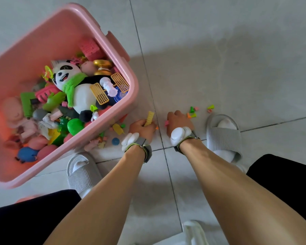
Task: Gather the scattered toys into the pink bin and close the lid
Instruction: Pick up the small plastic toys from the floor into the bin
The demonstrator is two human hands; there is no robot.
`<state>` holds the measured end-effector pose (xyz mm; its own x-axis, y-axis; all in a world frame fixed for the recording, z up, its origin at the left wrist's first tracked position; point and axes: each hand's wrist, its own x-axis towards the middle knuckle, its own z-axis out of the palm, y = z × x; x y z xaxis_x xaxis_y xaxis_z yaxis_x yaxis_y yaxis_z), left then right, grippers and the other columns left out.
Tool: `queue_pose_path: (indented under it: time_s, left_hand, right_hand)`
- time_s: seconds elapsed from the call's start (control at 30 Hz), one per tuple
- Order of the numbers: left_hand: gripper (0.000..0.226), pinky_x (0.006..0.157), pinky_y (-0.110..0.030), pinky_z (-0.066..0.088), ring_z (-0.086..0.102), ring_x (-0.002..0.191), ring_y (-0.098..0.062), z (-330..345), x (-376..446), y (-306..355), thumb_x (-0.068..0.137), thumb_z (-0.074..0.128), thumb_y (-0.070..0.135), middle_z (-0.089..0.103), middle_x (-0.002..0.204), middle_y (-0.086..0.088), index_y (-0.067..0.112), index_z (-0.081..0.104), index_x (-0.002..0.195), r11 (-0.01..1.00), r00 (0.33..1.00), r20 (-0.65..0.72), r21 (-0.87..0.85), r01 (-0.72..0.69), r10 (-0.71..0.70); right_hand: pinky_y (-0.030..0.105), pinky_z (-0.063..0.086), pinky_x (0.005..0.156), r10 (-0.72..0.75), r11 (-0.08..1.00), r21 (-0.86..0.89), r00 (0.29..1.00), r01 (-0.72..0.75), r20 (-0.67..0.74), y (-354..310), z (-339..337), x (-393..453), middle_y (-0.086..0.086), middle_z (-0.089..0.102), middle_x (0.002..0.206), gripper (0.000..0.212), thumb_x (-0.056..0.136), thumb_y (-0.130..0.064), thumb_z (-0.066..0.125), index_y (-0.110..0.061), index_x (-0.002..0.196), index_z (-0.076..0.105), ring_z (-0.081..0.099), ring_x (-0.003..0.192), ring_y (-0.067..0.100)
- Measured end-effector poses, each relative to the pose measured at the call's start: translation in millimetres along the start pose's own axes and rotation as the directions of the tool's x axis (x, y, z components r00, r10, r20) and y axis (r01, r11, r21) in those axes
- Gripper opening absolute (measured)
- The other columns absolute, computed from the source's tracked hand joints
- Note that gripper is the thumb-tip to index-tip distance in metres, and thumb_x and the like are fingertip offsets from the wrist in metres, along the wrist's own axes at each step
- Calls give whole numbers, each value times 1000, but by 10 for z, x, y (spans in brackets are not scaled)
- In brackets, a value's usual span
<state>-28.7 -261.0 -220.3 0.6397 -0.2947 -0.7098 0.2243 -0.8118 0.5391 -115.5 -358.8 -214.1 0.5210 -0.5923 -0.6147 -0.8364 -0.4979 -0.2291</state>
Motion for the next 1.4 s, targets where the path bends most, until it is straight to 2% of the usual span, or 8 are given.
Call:
queue_pose_path:
  time_s: [0.37, 0.5, 0.63, 0.7, 0.83, 1.07, 1.27, 1.4]
  left_hand:
    - [5, 63, -34, 50, 54, 60, -22, 101, 21, -154, 62, 69, 36, 63, 62, 1, 37, 71, 66, 994, 995, -24, -52, 96, -97]
    - [9, 79, -40, 59, 70, 75, -26, -5, 137, -302, 66, 63, 48, 73, 77, 1, 46, 71, 68, 987, 985, -113, -110, 114, -127]
    - [35, 94, -39, 52, 65, 106, -27, -131, 191, -376, 61, 50, 71, 63, 129, -2, 46, 71, 72, 987, 980, -120, -35, 159, -162]
    - [39, 92, -36, 50, 62, 109, -28, -177, 136, -324, 66, 52, 68, 67, 120, -2, 33, 70, 68, 988, 981, -113, -5, 156, -156]
    - [20, 65, -32, 51, 66, 83, -27, -187, 83, -313, 74, 62, 46, 70, 105, -1, 28, 69, 69, 988, 984, -88, -24, 153, -154]
    - [8, 75, -38, 60, 70, 74, -20, -205, 105, -422, 58, 63, 56, 66, 121, 4, 54, 67, 65, 978, 978, -81, -90, 187, -194]
    - [13, 77, -44, 60, 71, 75, -28, -272, -29, -354, 63, 71, 38, 73, 72, 2, 49, 68, 58, 962, 973, -81, -187, 200, -218]
    - [4, 78, -42, 60, 72, 73, -24, -309, 4, -397, 55, 74, 40, 74, 99, -4, 42, 72, 56, 949, 977, -32, -245, 197, -211]
  right_hand:
    - [29, 37, 73, -105, 994, 5, 992, 105, -76, 75, 45, -20, 7, 41, 135, 25, 89, -13, 52, -11, 113, 59, 43, 118, 29]
    - [30, 36, 67, -244, 967, 46, 966, 249, -89, -133, 51, -1, 4, 33, 147, 23, 86, -12, 53, -11, 108, 61, 37, 127, 28]
    - [31, 35, 68, -348, 937, 26, 937, 349, -34, -305, 58, 23, 2, 34, 146, 21, 87, -13, 54, -11, 107, 59, 37, 127, 27]
    - [31, 36, 68, -360, 933, 26, 933, 360, -8, -374, 79, -3, 3, 38, 140, 22, 87, -13, 53, -12, 109, 58, 39, 124, 26]
    - [31, 34, 67, -318, 945, -62, 947, 321, 46, -449, 176, -123, 10, 41, 130, 25, 91, -15, 50, -12, 115, 57, 43, 117, 30]
    - [33, 38, 77, -191, 975, -84, 967, 208, 170, -443, 236, -186, 15, 39, 130, 30, 91, -2, 46, -8, 119, 54, 45, 118, 33]
    - [33, 41, 89, -85, 992, -65, 963, 105, 255, -468, 177, -91, 13, 41, 136, 36, 91, -5, 52, -9, 127, 52, 46, 124, 30]
    - [33, 45, 93, 1, 999, -53, 968, 13, 252, -430, 115, -138, 8, 55, 129, 33, 87, -12, 59, -13, 121, 60, 52, 121, 26]
